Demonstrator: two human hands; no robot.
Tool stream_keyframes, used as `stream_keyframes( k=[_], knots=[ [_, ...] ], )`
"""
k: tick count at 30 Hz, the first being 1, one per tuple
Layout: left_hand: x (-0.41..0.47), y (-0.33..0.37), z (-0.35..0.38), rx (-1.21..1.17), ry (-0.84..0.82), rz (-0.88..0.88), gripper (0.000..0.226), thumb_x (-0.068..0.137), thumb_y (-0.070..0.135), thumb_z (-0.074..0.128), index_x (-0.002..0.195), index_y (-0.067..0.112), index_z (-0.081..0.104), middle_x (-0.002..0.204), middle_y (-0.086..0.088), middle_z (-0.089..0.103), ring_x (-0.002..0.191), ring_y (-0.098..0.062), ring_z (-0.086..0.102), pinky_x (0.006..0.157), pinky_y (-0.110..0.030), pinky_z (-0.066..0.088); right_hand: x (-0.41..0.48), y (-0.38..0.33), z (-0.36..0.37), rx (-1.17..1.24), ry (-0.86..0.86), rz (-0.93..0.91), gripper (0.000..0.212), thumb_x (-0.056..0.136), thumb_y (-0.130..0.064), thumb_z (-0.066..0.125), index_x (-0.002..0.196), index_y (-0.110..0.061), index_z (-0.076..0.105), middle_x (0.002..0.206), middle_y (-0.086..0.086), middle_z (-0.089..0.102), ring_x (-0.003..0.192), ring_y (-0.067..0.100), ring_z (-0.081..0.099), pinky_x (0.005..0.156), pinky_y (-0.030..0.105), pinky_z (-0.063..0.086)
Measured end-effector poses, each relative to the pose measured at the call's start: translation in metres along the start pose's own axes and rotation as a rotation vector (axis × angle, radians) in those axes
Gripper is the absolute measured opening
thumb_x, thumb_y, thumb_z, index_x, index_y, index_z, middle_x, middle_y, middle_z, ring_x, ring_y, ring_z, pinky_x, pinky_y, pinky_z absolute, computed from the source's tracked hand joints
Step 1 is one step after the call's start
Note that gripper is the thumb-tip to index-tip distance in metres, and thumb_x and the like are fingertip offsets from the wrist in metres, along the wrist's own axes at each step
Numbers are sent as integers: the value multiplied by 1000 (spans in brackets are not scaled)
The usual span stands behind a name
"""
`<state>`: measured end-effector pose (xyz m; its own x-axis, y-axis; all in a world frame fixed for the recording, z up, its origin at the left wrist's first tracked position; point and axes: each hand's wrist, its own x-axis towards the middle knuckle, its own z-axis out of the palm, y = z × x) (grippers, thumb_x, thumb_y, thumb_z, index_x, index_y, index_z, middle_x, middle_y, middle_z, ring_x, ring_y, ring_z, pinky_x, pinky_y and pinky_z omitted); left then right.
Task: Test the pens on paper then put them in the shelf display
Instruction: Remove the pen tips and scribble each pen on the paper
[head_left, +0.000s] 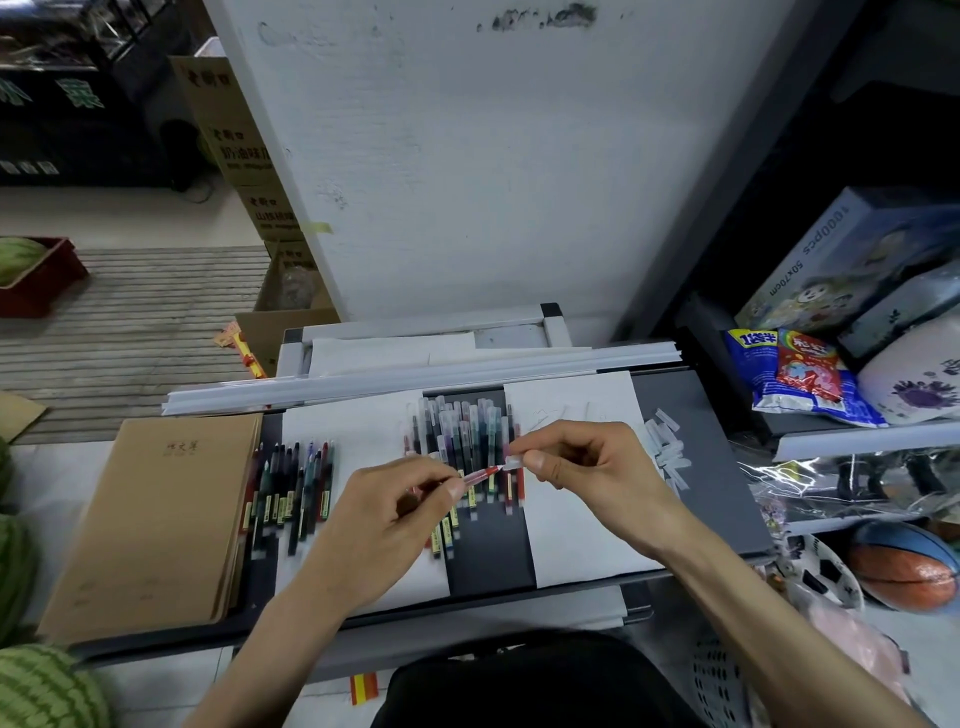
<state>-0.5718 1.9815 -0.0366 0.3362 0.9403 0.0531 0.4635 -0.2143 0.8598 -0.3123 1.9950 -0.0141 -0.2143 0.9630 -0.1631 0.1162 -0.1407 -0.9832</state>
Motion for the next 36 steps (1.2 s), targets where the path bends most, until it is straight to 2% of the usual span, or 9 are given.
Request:
stream_keyframes(
  k=[4, 8, 11, 16, 23, 28, 31, 34, 36],
  knots=[
    [3, 2, 1, 49, -8, 38, 17, 102, 44, 58, 93, 37, 72, 83, 11, 67, 62, -14, 54, 58, -16, 37, 2, -2, 5, -44, -32, -10, 12, 93, -6, 76, 100, -13, 83, 86, 15, 74, 74, 13, 62, 71, 22, 50],
    [5, 1, 2, 103, 13, 71, 22, 102, 47, 56, 92, 35, 71, 75, 14, 61, 61, -9, 51, 59, -16, 35, 4, 1, 13, -95, 15, -31, 14, 91, -3, 77, 93, -15, 84, 80, 6, 73, 67, 9, 61, 65, 19, 48],
    [5, -2, 0, 120, 23, 55, 22, 102, 46, 56, 94, 34, 72, 78, 14, 63, 65, -11, 55, 60, -16, 38, 6, 1, 10, -125, 65, -22, 14, 91, -6, 78, 92, -19, 84, 78, 4, 74, 67, 9, 60, 65, 19, 47],
    [3, -5, -4, 122, 28, 63, 20, 103, 45, 57, 96, 35, 72, 81, 15, 66, 67, -13, 60, 63, -11, 40, 8, -1, 1, -144, 75, -23, 12, 91, -4, 77, 93, -13, 83, 83, 10, 75, 65, 7, 61, 65, 17, 47],
    [6, -1, 3, 116, 28, 98, 24, 104, 45, 55, 95, 31, 73, 75, 16, 57, 63, -7, 50, 60, -14, 34, 9, 2, 17, -105, 27, -20, 19, 91, 1, 75, 89, -16, 83, 76, 11, 73, 62, 11, 60, 61, 19, 47],
    [10, 0, 11, 77, 39, 77, 27, 102, 36, 60, 82, 23, 73, 65, 9, 52, 60, -14, 48, 56, -35, 42, 11, 15, 26, 11, 65, 27, 25, 91, 6, 71, 83, -13, 83, 63, 2, 68, 56, 13, 56, 55, 18, 45],
    [14, -4, 20, 113, 30, 55, 32, 101, 29, 61, 71, 18, 65, 61, 6, 49, 58, -16, 46, 55, -30, 37, 14, 25, 30, 37, 102, 72, 28, 92, 8, 69, 78, -13, 82, 62, 5, 67, 55, 13, 54, 54, 18, 44],
    [14, -11, 29, 49, 2, 22, 37, 103, 28, 63, 67, 33, 56, 61, 11, 49, 56, -14, 45, 55, -26, 34, 14, 35, 23, 86, 87, 117, 26, 93, 5, 70, 79, -13, 83, 64, 9, 67, 56, 13, 54, 55, 20, 44],
    [13, -16, 36, 31, -39, 7, 34, 104, 32, 62, 71, 34, 56, 63, 12, 49, 59, -15, 45, 57, -28, 36, 14, 43, 18, 108, 98, 146, 21, 93, 2, 71, 82, -12, 83, 65, 7, 68, 58, 13, 57, 57, 21, 46]
  ],
)
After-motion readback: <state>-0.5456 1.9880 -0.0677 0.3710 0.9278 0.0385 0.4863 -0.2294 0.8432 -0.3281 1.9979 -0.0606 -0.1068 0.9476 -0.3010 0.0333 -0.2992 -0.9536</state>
